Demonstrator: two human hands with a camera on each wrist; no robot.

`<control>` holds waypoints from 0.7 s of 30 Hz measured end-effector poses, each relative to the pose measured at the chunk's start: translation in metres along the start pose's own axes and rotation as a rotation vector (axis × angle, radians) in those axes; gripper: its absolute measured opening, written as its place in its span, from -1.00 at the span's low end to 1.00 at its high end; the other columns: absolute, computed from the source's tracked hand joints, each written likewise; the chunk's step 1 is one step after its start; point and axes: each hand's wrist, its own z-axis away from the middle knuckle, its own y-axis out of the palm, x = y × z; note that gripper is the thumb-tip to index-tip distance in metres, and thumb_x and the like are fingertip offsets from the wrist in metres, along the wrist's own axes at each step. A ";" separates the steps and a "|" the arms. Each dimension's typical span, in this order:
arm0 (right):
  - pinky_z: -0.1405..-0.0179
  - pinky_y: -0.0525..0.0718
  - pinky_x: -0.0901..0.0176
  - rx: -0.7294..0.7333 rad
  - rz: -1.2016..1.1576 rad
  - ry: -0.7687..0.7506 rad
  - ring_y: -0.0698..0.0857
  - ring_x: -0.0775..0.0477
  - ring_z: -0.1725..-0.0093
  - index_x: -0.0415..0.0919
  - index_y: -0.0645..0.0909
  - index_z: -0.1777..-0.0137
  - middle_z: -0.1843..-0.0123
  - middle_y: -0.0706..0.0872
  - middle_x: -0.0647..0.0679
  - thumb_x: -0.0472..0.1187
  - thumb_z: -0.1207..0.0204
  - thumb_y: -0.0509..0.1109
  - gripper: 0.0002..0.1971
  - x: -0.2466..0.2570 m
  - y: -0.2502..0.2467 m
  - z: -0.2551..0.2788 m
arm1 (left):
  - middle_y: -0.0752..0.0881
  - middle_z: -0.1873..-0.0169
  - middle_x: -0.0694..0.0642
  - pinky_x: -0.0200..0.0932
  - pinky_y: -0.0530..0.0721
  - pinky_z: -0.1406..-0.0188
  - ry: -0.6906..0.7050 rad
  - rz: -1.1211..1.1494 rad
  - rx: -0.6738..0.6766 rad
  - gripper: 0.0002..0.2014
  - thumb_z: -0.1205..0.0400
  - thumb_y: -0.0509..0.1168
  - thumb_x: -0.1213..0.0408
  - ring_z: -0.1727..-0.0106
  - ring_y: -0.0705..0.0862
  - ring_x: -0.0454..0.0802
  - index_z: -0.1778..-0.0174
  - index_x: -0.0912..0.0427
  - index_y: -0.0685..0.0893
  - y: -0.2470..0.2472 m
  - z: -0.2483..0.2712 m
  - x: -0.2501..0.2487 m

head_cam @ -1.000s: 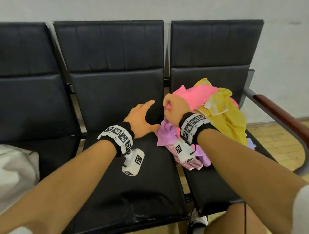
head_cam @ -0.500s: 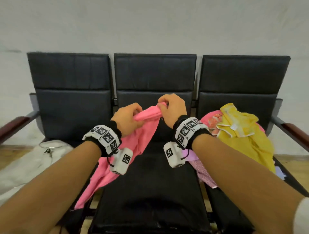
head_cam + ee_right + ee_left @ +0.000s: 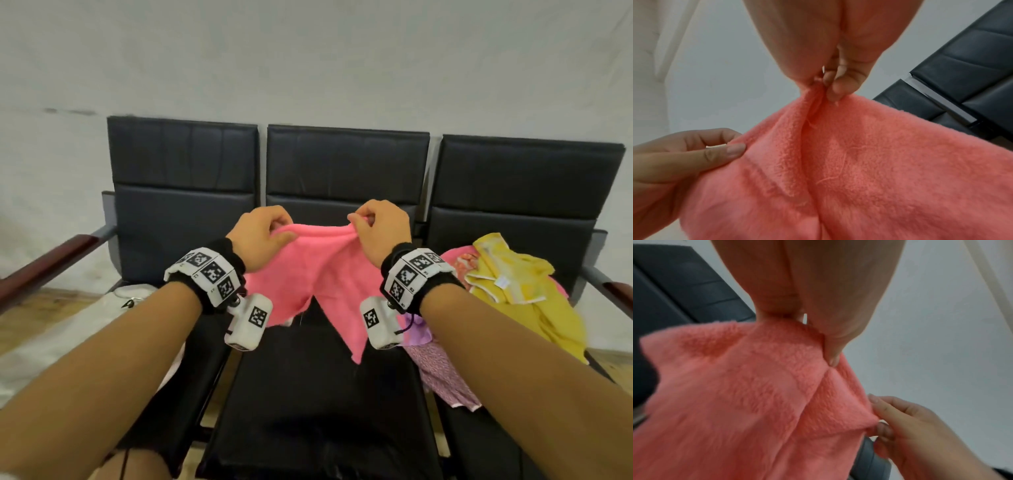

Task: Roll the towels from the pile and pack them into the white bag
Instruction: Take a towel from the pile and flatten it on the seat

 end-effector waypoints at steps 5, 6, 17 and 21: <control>0.06 0.63 0.11 0.071 -0.205 -0.056 0.62 0.02 0.19 -0.03 0.59 -0.17 0.13 0.61 0.07 -0.01 -0.31 0.48 -0.59 0.009 0.002 0.021 | 0.71 0.28 0.02 -0.19 0.55 0.19 -0.069 0.282 -0.182 -0.88 -0.70 0.34 0.21 0.26 0.62 -0.11 0.11 0.14 0.67 0.015 -0.011 -0.019; 0.13 0.64 0.09 0.109 -0.214 -0.116 0.60 0.03 0.22 0.01 0.55 -0.15 0.13 0.59 0.07 -0.05 -0.23 0.42 -0.57 0.012 0.002 0.029 | 0.69 0.29 0.00 -0.25 0.54 0.21 -0.102 0.348 -0.208 -0.90 -0.71 0.33 0.25 0.28 0.59 -0.15 0.11 0.15 0.67 0.017 -0.014 -0.025; -0.28 0.59 0.18 0.457 -0.115 -0.287 0.49 0.08 -0.34 -0.02 0.33 -0.53 -0.55 0.26 0.06 0.23 -0.22 0.65 -0.08 0.004 0.017 0.080 | 0.67 0.03 0.21 -0.16 0.70 0.42 -0.502 1.022 -0.215 -0.86 -0.70 0.31 0.45 0.22 0.69 0.03 0.02 0.11 0.66 0.007 -0.022 -0.027; 0.07 0.69 -0.06 0.297 -0.118 -0.209 0.68 -0.14 0.14 -0.14 0.59 -0.01 0.12 0.66 -0.04 -0.35 -0.59 0.28 -0.88 0.012 0.021 0.065 | 0.70 0.17 0.20 -0.17 0.74 0.37 -0.535 1.022 -0.165 -0.83 -0.65 0.32 0.56 0.31 0.70 0.00 0.04 0.18 0.66 0.001 -0.017 -0.021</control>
